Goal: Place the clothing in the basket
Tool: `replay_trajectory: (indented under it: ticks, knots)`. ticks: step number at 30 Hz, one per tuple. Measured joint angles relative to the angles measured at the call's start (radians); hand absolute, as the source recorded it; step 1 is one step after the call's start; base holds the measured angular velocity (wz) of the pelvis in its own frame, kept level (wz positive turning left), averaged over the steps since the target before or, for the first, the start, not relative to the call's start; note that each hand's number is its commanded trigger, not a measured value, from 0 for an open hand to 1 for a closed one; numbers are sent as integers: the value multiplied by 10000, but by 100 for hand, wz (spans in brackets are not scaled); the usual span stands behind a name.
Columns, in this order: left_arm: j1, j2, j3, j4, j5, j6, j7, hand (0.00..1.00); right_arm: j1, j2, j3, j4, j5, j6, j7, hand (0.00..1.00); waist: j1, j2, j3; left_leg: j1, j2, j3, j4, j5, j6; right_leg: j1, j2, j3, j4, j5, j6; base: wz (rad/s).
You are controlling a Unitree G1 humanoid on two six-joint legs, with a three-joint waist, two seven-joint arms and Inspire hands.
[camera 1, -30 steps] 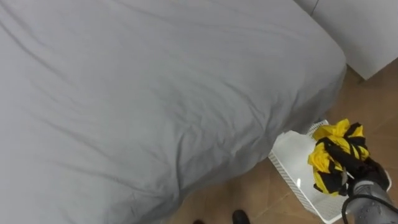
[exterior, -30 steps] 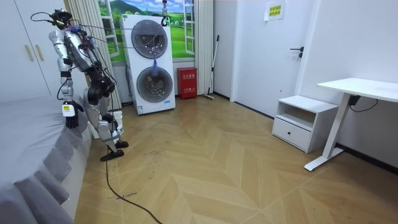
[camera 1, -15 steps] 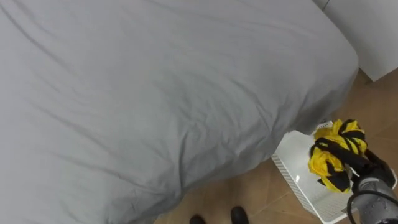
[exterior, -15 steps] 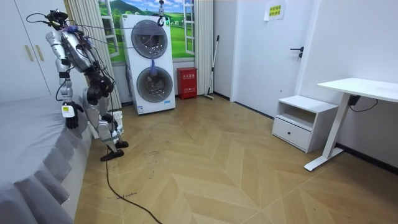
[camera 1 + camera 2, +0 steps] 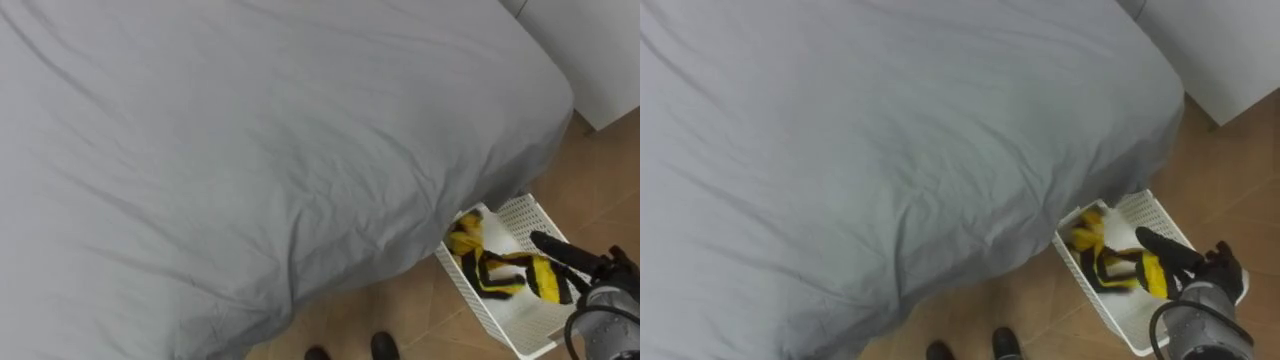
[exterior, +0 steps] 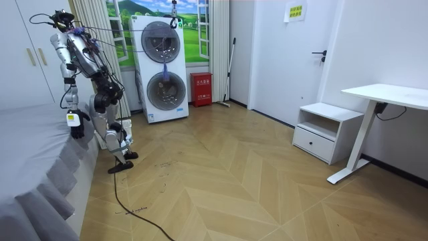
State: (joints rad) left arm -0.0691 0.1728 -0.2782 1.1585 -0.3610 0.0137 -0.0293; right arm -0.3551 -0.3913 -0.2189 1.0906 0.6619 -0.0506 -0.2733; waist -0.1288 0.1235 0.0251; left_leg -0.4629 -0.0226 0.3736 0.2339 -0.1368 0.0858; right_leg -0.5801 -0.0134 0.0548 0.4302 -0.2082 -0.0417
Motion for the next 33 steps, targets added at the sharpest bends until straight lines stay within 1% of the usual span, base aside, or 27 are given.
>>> replay_trajectory:
  ticks: [1,6,11,14,17,18,19,20,21,22,23,24,25,26,27,28,29,30,31,33]
  knots:
    - [-1,1,0,-4,0,1,0,0,-1,-6,0,-2,0,-55,-1,0,-18,2,-1,0,0,9,1,0,0,-1,1,-7,-1,0,0,0]
    - [41,1,-7,-2,-6,6,-1,0,2,-61,0,-3,-8,-70,-2,0,-20,28,-19,35,-6,7,-13,1,1,17,4,14,18,0,0,0]
    - [255,0,-4,-78,-9,-12,-14,0,99,-130,10,-38,-105,-247,54,0,-1,50,-35,329,0,50,-37,1,1,320,20,34,-28,0,0,-3]
    - [388,0,9,-95,-7,-29,-25,0,288,-171,-2,-35,-40,-263,164,0,-16,75,-52,633,18,6,-36,1,0,725,19,-41,-201,1,-1,7]
    - [579,1,8,-121,4,-38,-66,0,698,-140,10,-31,-79,-270,376,0,-10,86,-64,1083,42,-29,-38,-2,-3,1361,14,-138,-486,12,-14,11]
    - [662,0,5,-132,35,-41,-118,0,897,-113,12,-33,-51,-270,399,0,-14,87,-66,1288,45,-20,-44,-2,-3,1625,-2,-237,-550,13,-16,15]
    - [811,5,15,-218,151,-66,-203,0,1134,-88,11,-35,-39,-268,513,0,-12,51,-82,1533,45,-10,-136,-2,-3,1894,-5,-308,-650,12,-15,14]
    - [900,6,35,-264,226,-87,-219,0,1273,-46,16,-41,-24,-271,588,0,-2,28,-80,1698,46,-14,-217,-2,-4,2069,2,-334,-727,12,-16,12]
    - [1118,17,110,-388,288,-93,-228,0,1604,129,21,-71,-14,-271,730,0,11,-74,-112,2028,46,-60,-337,-2,-4,2434,20,-389,-859,5,-27,13]
    - [1277,16,232,-404,288,-124,-239,0,1874,358,30,-64,2,-256,845,0,-9,-211,-179,2256,44,-213,-359,-2,-4,2757,27,-472,-973,4,-30,18]
    - [1326,15,272,-397,295,-129,-240,0,2015,457,48,-56,34,-246,920,0,-46,-263,-194,2377,43,-323,-358,-4,-8,2942,24,-561,-1107,6,-36,34]
    - [1396,20,331,-391,326,-135,-239,0,2382,643,85,-34,172,-236,1125,0,-74,-415,-221,2635,35,-499,-382,-5,-10,3363,16,-738,-1307,12,-46,43]
    - [1478,23,457,-404,459,-143,-225,0,2642,884,91,83,226,-225,1243,0,-78,-583,-225,2892,34,-642,-389,-8,-13,3708,16,-891,-1526,23,-64,45]
    - [1527,17,534,-416,523,-151,-215,0,2749,1009,99,173,227,-218,1296,0,-74,-672,-241,3009,30,-741,-404,-9,-15,3905,18,-955,-1635,29,-65,43]
    - [1534,-14,711,-451,758,-162,-189,0,3034,1240,126,276,179,-212,1451,0,-87,-817,-272,3238,29,-883,-468,-26,-44,4296,8,-1230,-1912,43,-74,50]
    - [1598,-34,816,-470,901,-170,-182,0,3380,1466,170,276,164,-200,1580,0,-65,-923,-287,3472,31,-1030,-520,-79,-129,4678,23,-1434,-2123,47,-69,50]
    - [1629,-38,816,-476,900,-176,-181,0,3539,1552,267,312,162,-195,1672,0,-50,-971,-315,3568,28,-1109,-543,-105,-158,4829,37,-1484,-2209,54,-61,46]
    - [1686,-46,827,-490,929,-183,-170,0,3749,1701,473,497,73,-163,1921,0,-18,-1056,-335,3759,-9,-1295,-572,-118,-171,5148,52,-1530,-2390,72,-34,35]
    - [1724,-80,896,-494,1013,-185,-168,0,3835,1846,581,755,-21,-123,2158,0,5,-1102,-345,3944,-46,-1386,-653,-121,-172,5380,46,-1601,-2492,82,-13,31]
    - [1745,-161,1077,-484,1220,-185,-160,0,3909,2076,802,1043,-166,-108,2466,0,14,-1139,-313,4136,-85,-1498,-693,-129,-161,5652,21,-1726,-2602,89,13,21]
